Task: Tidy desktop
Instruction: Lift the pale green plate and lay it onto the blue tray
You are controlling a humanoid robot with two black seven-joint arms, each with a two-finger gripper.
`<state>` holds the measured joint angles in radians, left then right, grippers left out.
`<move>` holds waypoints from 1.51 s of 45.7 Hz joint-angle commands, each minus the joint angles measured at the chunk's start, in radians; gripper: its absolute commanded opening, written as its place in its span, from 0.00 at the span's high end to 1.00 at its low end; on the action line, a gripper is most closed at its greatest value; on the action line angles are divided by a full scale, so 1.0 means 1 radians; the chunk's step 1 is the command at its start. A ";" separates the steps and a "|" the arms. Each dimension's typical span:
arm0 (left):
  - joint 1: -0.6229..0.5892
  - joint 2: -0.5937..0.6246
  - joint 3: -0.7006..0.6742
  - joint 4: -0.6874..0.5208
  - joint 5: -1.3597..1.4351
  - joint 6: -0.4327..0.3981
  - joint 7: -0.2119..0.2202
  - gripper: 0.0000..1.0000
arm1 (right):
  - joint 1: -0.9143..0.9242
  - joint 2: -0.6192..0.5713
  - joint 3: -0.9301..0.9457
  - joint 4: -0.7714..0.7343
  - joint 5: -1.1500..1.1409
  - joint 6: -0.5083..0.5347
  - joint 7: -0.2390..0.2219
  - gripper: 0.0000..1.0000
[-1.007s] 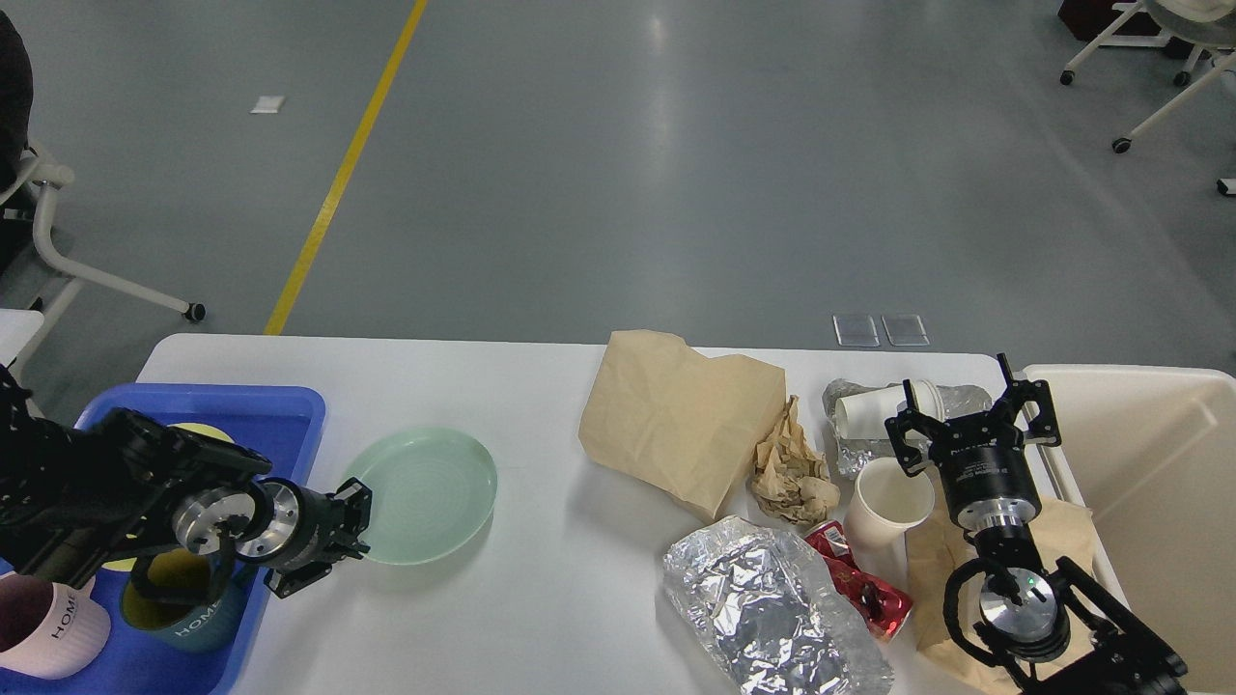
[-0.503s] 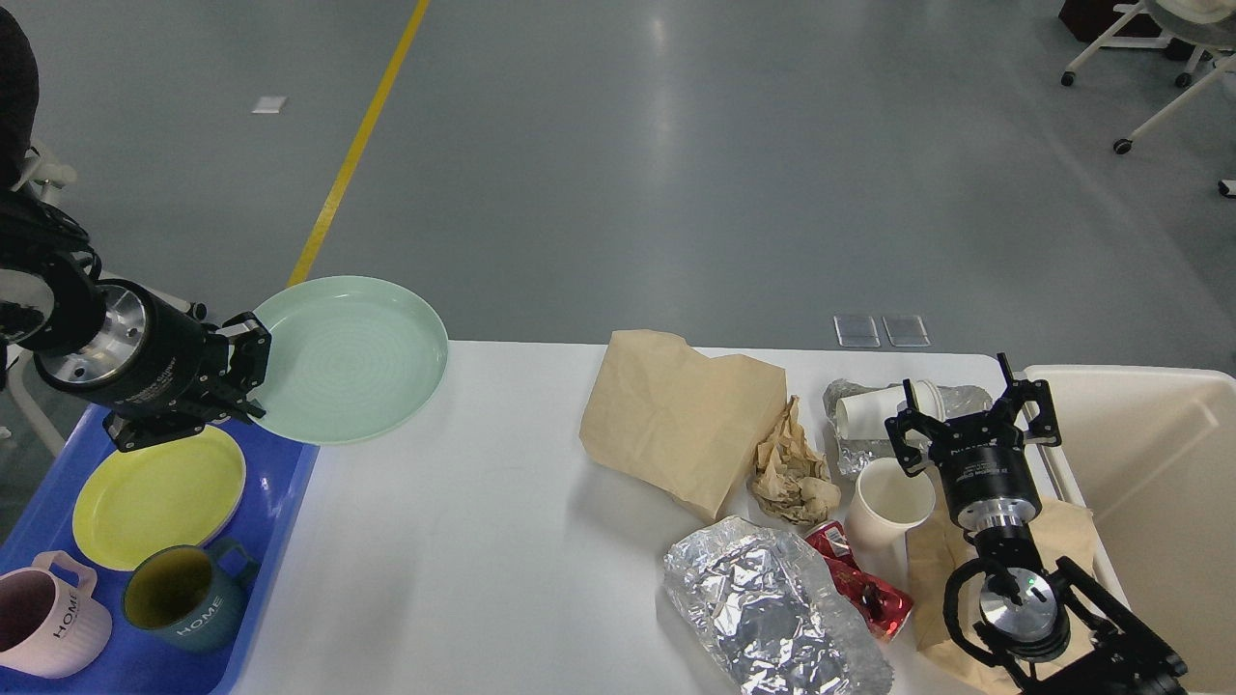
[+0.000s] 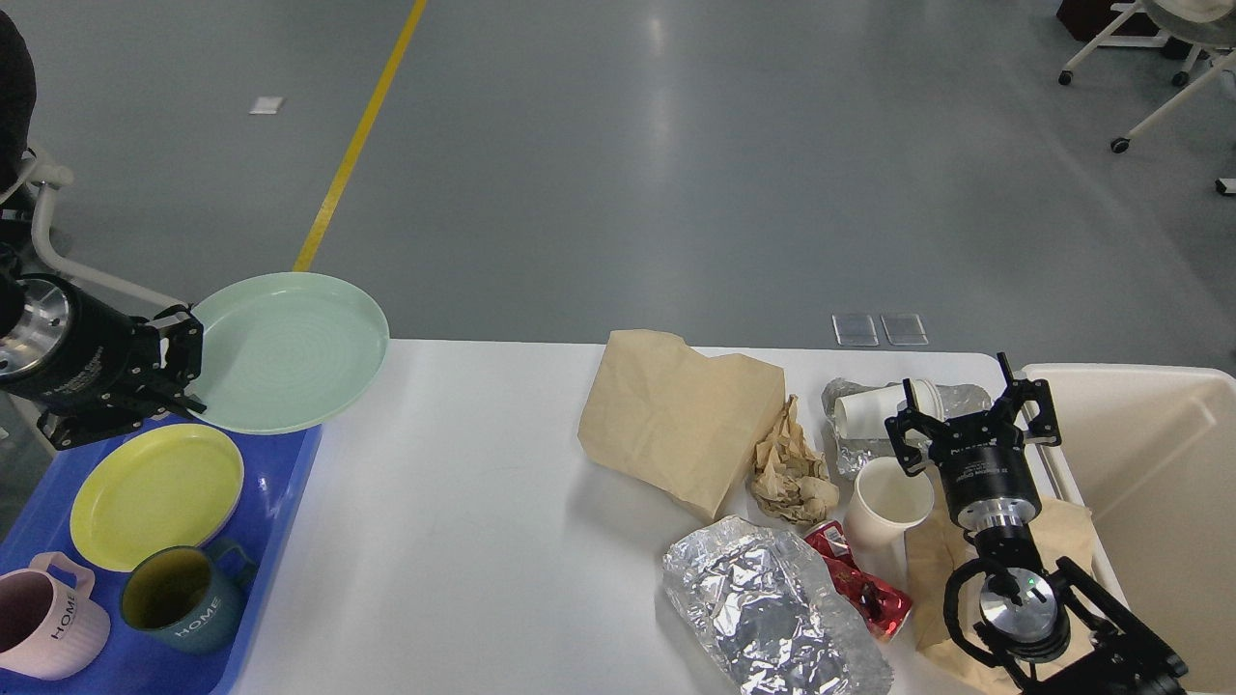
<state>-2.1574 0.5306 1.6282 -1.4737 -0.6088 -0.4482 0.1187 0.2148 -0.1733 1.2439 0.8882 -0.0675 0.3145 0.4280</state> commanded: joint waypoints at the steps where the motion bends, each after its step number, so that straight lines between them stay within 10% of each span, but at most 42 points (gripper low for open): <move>1: 0.114 0.081 -0.013 0.136 0.021 0.000 0.013 1.00 | 0.000 0.000 0.000 0.001 0.000 0.000 0.000 0.00; 22: 0.866 0.286 -0.563 0.619 0.247 0.012 0.185 1.00 | 0.000 0.000 0.000 0.000 0.000 0.000 0.000 0.00; 69: 1.002 0.200 -0.637 0.785 0.238 0.089 0.167 1.00 | 0.000 0.000 0.000 0.000 0.000 0.000 0.000 0.00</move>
<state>-1.1721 0.7445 0.9943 -0.6959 -0.3711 -0.3714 0.2857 0.2148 -0.1734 1.2438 0.8880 -0.0675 0.3145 0.4280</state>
